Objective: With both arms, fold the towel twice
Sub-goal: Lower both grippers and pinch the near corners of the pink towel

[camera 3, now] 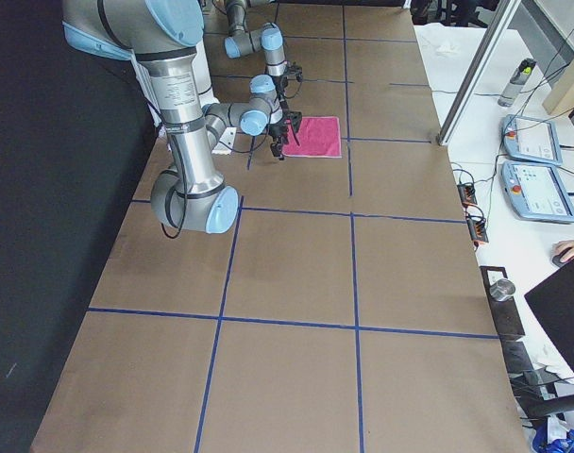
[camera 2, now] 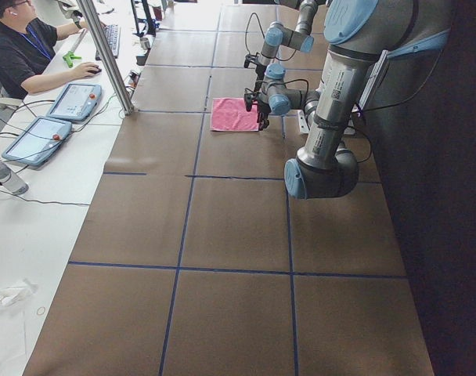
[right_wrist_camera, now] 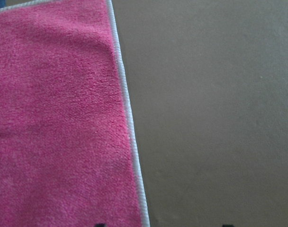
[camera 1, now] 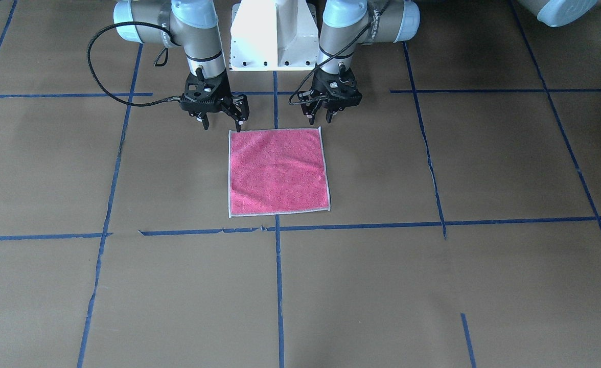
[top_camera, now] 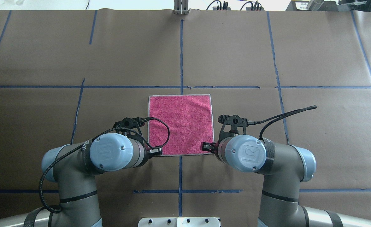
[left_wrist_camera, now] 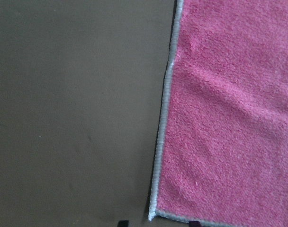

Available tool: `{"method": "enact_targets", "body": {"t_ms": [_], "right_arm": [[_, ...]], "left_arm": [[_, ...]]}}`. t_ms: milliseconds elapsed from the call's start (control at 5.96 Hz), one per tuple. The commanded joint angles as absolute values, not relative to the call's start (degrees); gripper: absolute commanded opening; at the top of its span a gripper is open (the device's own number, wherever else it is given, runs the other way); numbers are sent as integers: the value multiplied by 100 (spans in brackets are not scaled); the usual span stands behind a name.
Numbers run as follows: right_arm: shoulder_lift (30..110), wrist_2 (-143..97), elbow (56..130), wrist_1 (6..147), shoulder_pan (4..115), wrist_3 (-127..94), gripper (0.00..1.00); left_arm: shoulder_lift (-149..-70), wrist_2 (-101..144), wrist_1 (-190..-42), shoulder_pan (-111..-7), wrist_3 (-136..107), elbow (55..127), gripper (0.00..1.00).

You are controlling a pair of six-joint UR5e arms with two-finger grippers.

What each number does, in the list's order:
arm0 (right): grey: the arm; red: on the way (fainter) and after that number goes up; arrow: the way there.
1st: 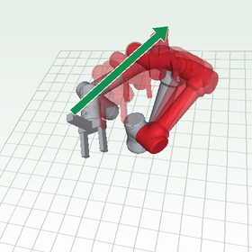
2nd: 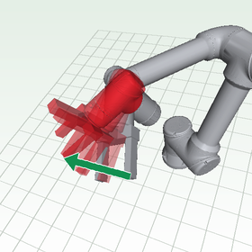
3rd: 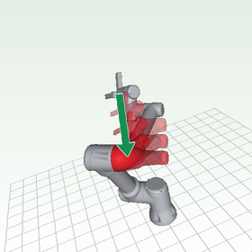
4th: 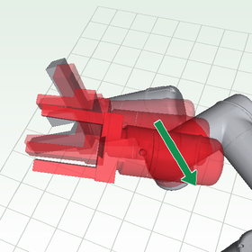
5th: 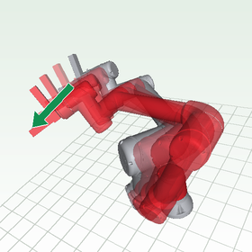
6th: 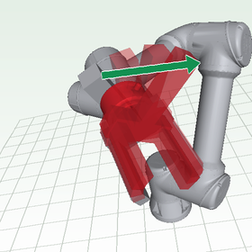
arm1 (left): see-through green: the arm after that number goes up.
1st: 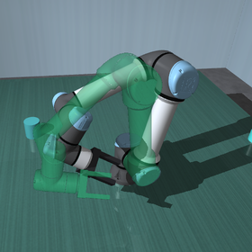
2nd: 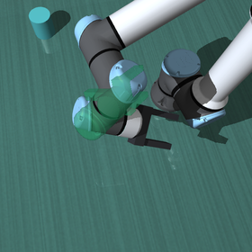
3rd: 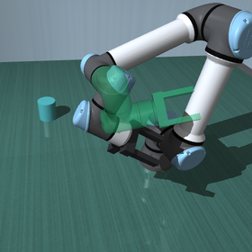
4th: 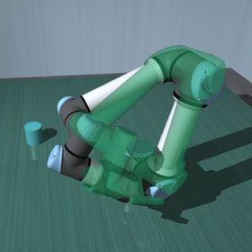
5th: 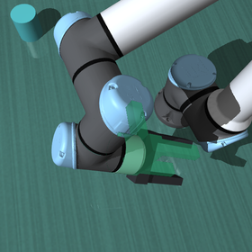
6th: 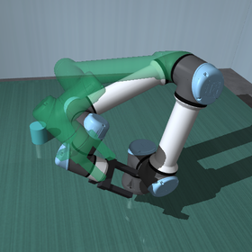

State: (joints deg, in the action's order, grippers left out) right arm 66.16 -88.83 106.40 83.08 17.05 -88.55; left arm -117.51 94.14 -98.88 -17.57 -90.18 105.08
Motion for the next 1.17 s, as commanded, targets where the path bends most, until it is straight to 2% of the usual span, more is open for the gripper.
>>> {"method": "enact_targets", "body": {"t_ms": [0,1007], "right_arm": [[6583,-8877,10582,8288,1688,-8930,81],[6548,-8877,10617,8288,1688,-8930,82]], "left_arm": [[-11751,9413,-9896,-1758,-9026,10451,51],[-11821,9404,-10327,-1784,-9026,10055,49]]}}
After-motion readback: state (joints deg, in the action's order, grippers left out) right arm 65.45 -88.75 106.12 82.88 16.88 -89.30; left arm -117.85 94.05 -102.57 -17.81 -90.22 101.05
